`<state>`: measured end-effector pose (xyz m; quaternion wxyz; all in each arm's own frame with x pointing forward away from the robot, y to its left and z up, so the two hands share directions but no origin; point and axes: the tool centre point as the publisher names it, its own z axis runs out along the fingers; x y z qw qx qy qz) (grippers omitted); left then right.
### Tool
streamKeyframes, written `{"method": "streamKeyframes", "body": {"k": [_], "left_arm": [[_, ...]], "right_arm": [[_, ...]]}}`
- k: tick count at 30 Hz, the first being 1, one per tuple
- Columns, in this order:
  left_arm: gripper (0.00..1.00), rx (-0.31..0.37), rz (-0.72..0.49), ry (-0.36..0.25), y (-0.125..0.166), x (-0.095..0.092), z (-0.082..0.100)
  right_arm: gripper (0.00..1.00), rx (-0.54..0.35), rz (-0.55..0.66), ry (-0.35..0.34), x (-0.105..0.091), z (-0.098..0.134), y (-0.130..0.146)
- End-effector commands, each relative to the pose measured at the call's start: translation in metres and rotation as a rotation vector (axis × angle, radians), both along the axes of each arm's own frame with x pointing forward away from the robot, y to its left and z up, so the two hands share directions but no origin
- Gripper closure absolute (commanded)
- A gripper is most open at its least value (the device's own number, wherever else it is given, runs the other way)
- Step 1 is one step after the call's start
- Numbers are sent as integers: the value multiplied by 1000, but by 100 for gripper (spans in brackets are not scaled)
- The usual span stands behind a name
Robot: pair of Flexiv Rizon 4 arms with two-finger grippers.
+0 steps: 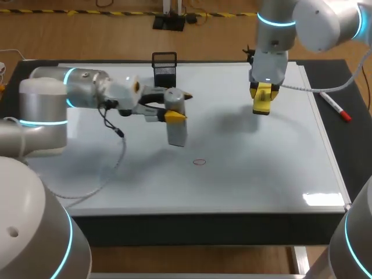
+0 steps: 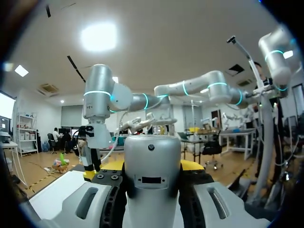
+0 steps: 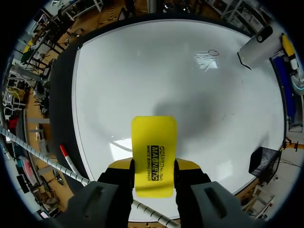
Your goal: Pick up the inspection probe, press it on each red-marked spot on the whiteboard one by one, put down the probe, pick up the eraser, and wipe off all the red marks.
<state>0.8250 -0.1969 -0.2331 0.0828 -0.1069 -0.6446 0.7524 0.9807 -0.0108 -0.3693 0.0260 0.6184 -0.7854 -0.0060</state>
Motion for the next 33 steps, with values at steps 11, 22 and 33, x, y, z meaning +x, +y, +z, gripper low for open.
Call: {"method": "streamKeyframes", "body": {"k": [11,22,33], "left_arm": [[100,-6,-74,31,-53,-17,-7],[100,0,-60,85,-52,-24,-20],[100,-15,-61,99,-53,-27,-30]], "right_arm": [[100,-3,2,-1,1,1,-1],[100,-3,2,-1,1,1,-1],[100,-3,2,-1,1,1,-1]]}}
